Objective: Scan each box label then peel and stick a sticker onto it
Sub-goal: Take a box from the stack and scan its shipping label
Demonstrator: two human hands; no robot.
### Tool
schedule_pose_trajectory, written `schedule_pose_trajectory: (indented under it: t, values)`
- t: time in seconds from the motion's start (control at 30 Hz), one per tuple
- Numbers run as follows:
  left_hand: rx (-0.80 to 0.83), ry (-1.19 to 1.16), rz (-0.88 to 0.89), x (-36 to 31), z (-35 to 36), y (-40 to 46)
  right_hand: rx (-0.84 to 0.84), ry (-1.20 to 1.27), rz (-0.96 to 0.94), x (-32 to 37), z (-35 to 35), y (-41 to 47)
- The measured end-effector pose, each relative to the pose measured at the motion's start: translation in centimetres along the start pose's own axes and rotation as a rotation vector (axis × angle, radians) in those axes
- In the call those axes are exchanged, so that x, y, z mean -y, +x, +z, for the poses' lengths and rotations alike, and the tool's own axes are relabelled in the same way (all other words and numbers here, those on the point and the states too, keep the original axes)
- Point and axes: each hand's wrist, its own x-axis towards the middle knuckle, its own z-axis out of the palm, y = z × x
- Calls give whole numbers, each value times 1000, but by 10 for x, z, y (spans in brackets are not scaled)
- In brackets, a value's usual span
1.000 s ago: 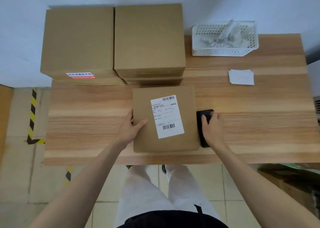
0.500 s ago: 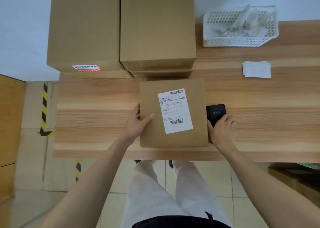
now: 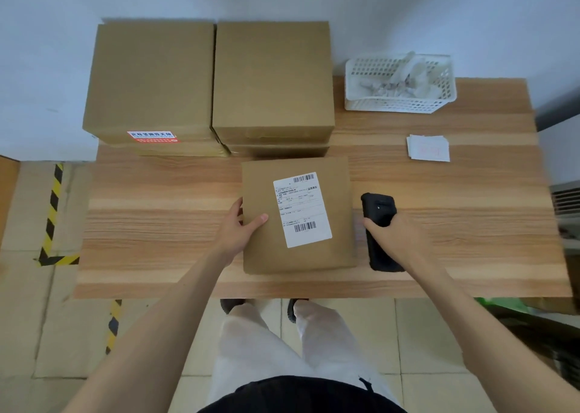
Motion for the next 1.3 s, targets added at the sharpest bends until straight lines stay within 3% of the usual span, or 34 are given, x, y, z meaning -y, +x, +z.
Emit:
schedule_pose_trajectory:
  t: [0.3, 0.67, 0.9, 1.13, 1.3]
  values:
    - [-4, -32, -12, -4, 1, -1, 79, -542, -274, 69, -38, -68]
    - [5, -42, -23, -7, 1, -4, 52, -700, -359, 88, -42, -83]
    - [2, -46, -18, -7, 1, -3, 64, -585, -296, 73, -41, -64]
    - [-2, -25, -5, -5, 1, -2, -53, -252, -84, 7, -13, 0]
    - [-3, -10, -4, -1, 1, 1, -55, -272, -2, -26, 24, 29]
